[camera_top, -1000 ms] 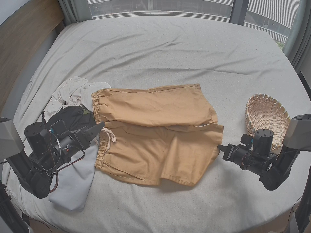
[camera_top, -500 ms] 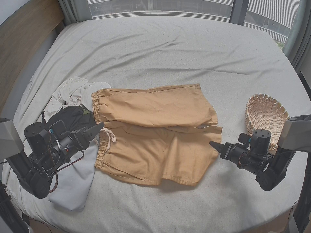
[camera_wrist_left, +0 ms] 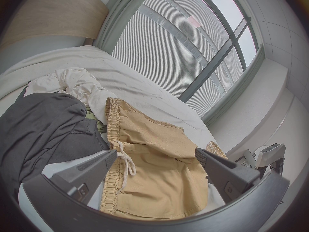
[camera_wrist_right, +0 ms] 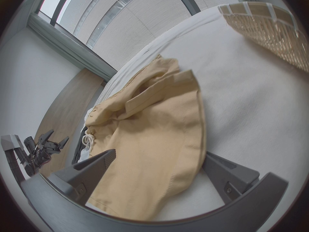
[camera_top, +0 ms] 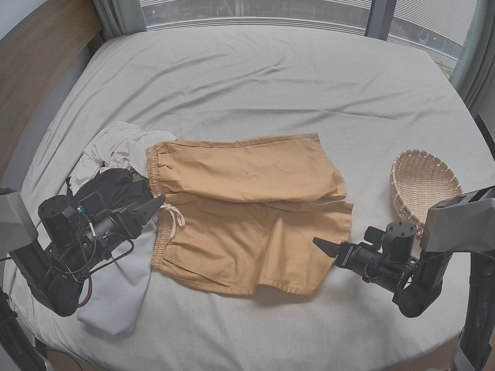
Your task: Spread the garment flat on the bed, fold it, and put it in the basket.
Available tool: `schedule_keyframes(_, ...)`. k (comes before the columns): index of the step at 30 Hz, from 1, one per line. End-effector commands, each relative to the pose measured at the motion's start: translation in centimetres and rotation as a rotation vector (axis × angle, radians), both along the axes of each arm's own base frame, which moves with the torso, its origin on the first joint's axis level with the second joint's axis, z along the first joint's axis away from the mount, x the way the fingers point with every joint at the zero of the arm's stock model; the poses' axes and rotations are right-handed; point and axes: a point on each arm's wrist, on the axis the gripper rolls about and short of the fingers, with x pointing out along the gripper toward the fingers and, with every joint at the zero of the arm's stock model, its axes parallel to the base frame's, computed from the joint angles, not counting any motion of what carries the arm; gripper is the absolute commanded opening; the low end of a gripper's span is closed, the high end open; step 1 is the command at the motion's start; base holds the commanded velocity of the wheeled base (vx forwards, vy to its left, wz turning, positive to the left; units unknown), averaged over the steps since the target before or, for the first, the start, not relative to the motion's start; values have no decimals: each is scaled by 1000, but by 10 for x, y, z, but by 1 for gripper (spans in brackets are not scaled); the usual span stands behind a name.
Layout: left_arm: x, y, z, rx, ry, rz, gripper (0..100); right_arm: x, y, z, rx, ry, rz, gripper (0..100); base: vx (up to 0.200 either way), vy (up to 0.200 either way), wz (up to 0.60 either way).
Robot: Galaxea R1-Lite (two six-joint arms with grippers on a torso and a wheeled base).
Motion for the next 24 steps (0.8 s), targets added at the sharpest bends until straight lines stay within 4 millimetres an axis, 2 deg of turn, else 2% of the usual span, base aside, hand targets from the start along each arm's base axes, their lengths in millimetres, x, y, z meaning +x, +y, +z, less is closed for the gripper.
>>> schedule_keyframes(1,0,0,1,-1,-4,2,100,-5,12,-9,7,34,36,100,0,0,0)
schedule_keyframes(6,0,1,1,-1,-4,3,100,-11,16,-5,25,41,60,100,0,0,0)
schedule_keyframes(10,0,0,0,0,-2,2,100,-19,14,8,43,33,92,100,0,0,0)
schedule_keyframes(15,1,0,1,0,-6,2,100,-38,15,26,79,35,141,100,0,0,0)
schedule_keyframes(24,0,0,1,0,-6,-1,100,-65,4,39,85,62,187,100,0,0,0)
